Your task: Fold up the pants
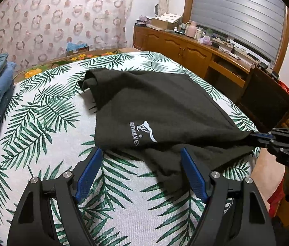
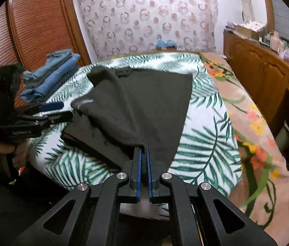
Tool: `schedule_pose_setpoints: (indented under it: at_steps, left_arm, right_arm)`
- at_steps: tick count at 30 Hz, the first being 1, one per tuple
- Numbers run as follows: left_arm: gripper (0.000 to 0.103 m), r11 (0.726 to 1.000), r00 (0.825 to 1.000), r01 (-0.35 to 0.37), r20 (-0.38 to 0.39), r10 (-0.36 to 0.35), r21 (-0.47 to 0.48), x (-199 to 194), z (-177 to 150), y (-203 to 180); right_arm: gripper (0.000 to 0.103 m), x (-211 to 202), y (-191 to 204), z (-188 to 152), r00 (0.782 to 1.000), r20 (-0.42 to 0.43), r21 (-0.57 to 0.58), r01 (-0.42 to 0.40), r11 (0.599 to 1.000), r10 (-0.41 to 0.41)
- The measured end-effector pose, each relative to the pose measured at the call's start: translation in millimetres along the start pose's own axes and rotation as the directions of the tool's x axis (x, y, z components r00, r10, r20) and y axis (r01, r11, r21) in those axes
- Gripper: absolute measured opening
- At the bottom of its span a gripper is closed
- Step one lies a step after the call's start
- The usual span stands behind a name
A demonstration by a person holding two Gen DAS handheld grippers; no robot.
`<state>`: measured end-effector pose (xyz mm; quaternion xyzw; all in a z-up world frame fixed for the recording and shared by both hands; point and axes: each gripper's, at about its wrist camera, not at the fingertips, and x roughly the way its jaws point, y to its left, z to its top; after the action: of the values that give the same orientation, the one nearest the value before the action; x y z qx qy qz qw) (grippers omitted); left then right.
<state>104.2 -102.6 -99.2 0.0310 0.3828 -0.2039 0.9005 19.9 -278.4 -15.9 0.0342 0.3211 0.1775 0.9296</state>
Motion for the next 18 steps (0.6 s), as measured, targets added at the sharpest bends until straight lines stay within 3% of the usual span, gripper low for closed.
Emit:
schedule_pose_setpoints:
  at_steps: [9,12,15,18]
  left_arm:
    - [0.08,1.0,0.999,-0.006,-0.037,0.006,0.009,11,-7,-1]
    - [0.079,1.0,0.999,-0.009,-0.049,0.009,0.008,15,-10,-1]
    - [0.08,1.0,0.999,-0.008,-0.039,0.008,0.011,15,-12,-1]
    - [0.08,1.0,0.999,-0.007,-0.037,0.008,0.013,15,-12,-2]
  right_arm:
    - [0.005,2,-7,3,1.0,-0.003,0.022,-0.006,1.0,0.006]
    - [0.011,3,-6,0,1.0,-0.011,0.019,0.006,1.0,-0.005]
    - [0.033,4,-9,4,0.999,-0.007,0.04,0.046,0.998,-0.046]
    - [0.04,-1,-15,9,0.999,0.015,0.069,0.039,0.997,-0.04]
